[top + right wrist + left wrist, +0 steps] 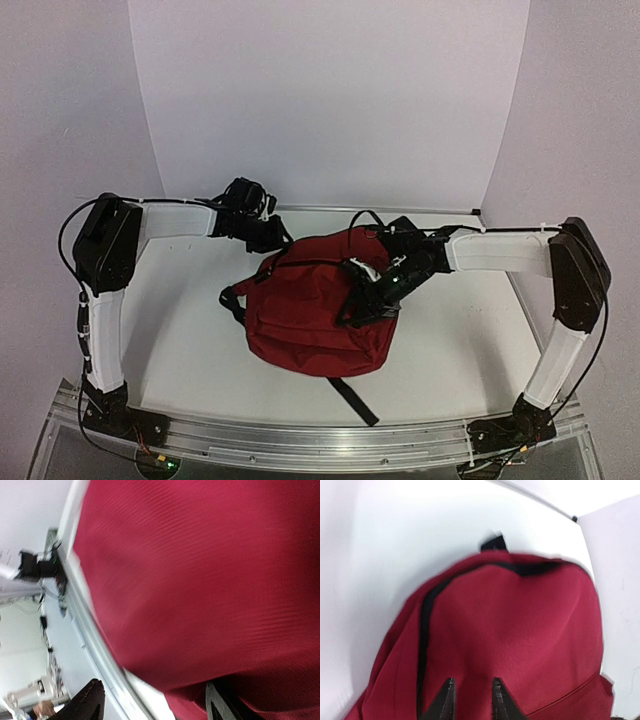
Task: Pack the student bag
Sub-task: Adjust the student bag at the center of the board.
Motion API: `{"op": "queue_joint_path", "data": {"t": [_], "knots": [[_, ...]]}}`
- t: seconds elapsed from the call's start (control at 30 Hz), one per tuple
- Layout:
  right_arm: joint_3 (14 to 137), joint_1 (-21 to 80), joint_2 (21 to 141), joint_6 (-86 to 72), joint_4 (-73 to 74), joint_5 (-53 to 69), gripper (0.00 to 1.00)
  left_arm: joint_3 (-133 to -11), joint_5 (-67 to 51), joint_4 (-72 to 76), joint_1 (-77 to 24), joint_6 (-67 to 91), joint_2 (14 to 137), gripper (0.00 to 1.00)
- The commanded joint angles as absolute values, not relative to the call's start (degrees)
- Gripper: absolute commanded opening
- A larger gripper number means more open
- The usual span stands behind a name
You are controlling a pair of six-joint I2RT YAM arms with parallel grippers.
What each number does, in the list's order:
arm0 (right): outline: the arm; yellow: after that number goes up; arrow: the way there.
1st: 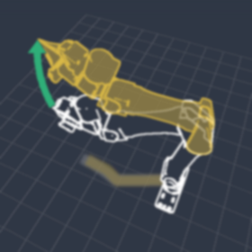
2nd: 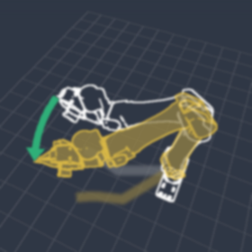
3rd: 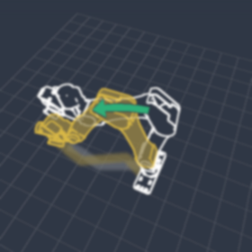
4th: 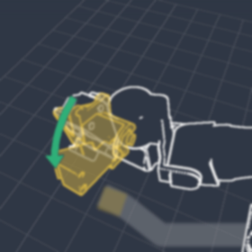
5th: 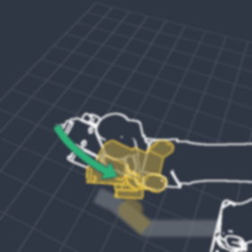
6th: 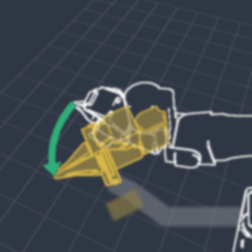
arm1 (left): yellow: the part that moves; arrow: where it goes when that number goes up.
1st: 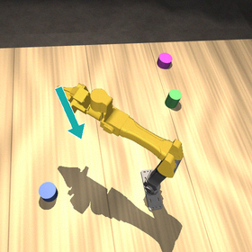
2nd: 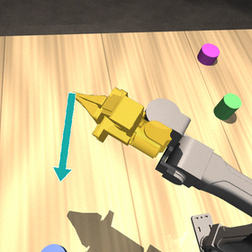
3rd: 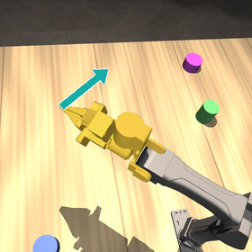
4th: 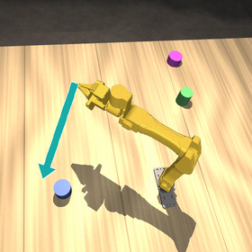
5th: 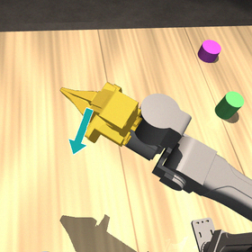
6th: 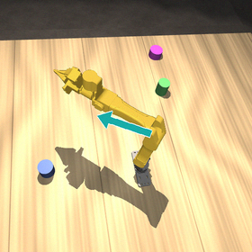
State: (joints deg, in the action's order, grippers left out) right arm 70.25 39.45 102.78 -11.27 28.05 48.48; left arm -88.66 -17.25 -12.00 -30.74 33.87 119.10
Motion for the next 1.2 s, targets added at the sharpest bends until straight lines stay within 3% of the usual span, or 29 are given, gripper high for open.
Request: {"op": "queue_joint_path", "data": {"t": [0.0, 0.17, 0.33, 0.7, 1.17], "knots": [[75.1, 38.4, 97.5, -11.8, 27.3, 50.5, 0.71, -90.6, -14.9, -15.5, -29.4, 28.0, 113.6, 0.36], [73.5, 31.0, 92.4, -12.5, 27.3, 49.7, 0.70, -84.4, -12.7, -16.1, -31.2, 24.1, 101.9, 0.53], [71.4, 24.0, 91.1, -13.3, 27.3, 45.2, 0.64, -81.8, -9.1, -19.8, -39.5, 19.8, 95.2, 0.55], [68.3, 23.4, 95.6, -19.7, 20.3, 46.2, 0.50, -88.2, -8.5, -23.4, -54.0, 20.6, 103.7, 0.35], [68.3, 24.0, 103.6, -25.5, 12.1, 51.8, 0.49, -93.2, -8.5, -22.2, -57.0, 23.6, 111.6, 0.33]]}}
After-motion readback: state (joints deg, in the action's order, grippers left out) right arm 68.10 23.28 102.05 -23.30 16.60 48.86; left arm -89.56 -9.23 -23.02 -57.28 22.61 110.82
